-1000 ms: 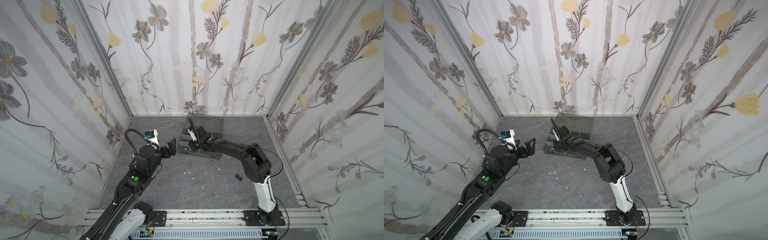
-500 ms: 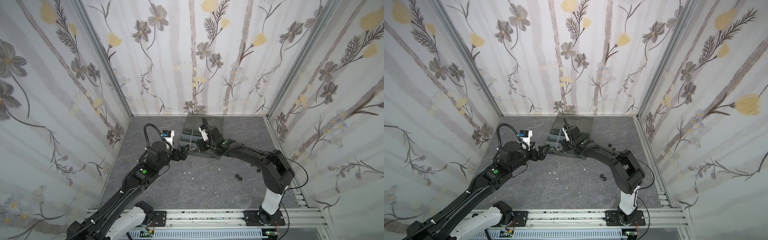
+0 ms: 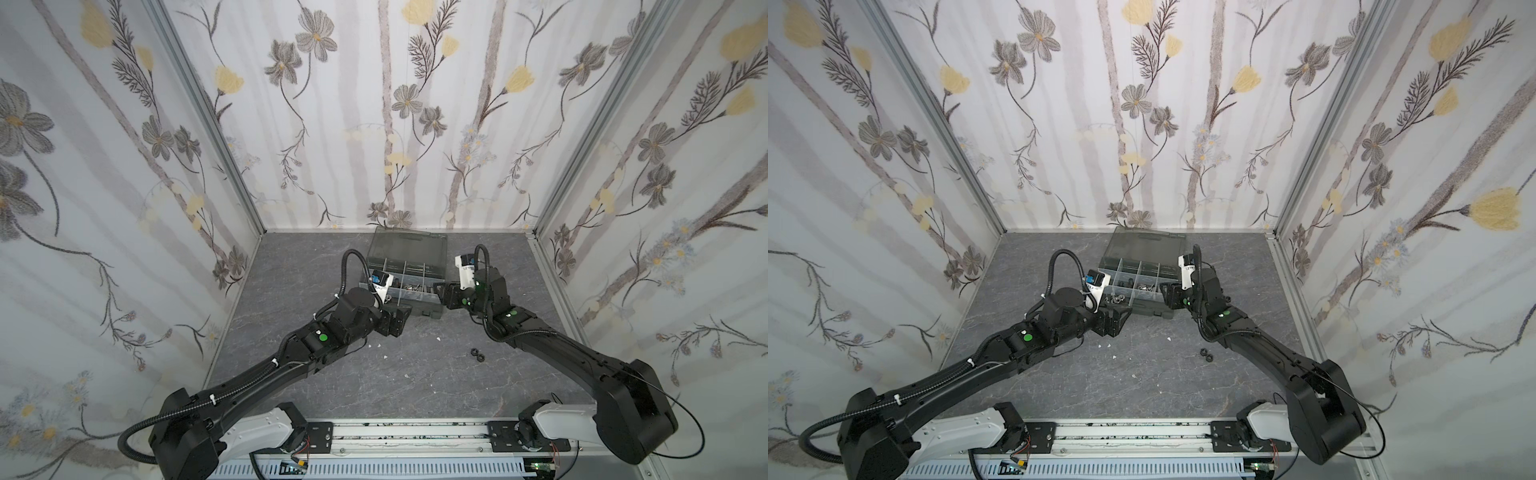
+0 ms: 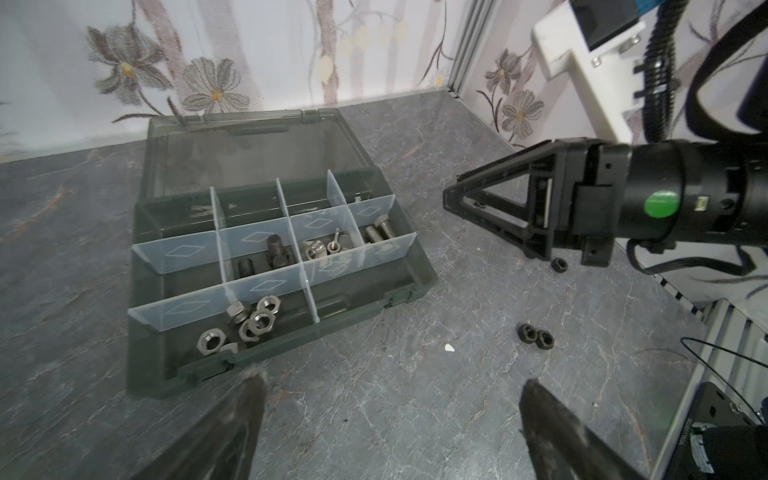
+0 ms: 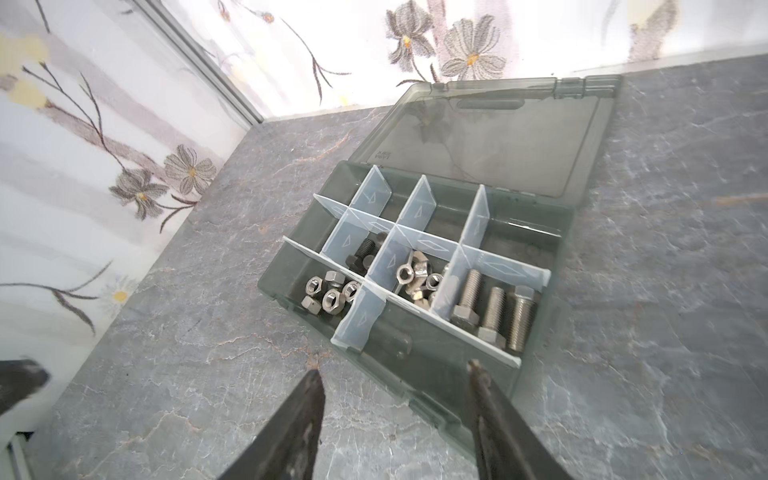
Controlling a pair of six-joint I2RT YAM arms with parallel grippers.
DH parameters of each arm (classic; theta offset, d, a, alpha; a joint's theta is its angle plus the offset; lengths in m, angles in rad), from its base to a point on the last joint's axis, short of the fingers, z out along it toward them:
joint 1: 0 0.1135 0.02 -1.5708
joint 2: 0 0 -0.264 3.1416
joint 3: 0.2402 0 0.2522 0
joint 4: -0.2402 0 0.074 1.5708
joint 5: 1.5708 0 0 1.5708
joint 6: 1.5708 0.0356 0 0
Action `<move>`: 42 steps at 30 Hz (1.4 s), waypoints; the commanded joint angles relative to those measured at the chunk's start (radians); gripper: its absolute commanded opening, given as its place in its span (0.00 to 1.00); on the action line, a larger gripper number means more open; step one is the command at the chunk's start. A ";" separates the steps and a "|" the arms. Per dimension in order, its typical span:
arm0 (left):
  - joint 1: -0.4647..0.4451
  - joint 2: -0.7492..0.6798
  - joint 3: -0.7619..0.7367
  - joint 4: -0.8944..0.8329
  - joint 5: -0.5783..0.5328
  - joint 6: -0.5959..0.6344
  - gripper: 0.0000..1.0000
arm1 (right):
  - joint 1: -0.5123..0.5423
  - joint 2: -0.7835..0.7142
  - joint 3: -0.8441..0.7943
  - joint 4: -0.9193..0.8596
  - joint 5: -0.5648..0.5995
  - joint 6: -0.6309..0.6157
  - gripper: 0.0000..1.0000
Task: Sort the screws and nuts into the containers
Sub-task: 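Open the right gripper over the box to drop the silver hex nut, then move both grippers away from the box toward the black hex nuts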
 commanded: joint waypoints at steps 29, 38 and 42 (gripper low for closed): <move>-0.206 0.734 0.285 0.319 0.070 0.224 0.85 | -0.306 -0.533 -0.244 -0.063 -0.119 0.109 0.83; -0.250 0.835 0.333 0.339 0.092 0.247 0.83 | -0.325 -0.541 -0.229 -0.069 -0.112 0.110 0.84; -0.263 0.868 0.348 0.341 0.081 0.246 0.79 | -0.328 -0.541 -0.237 -0.066 -0.112 0.111 0.84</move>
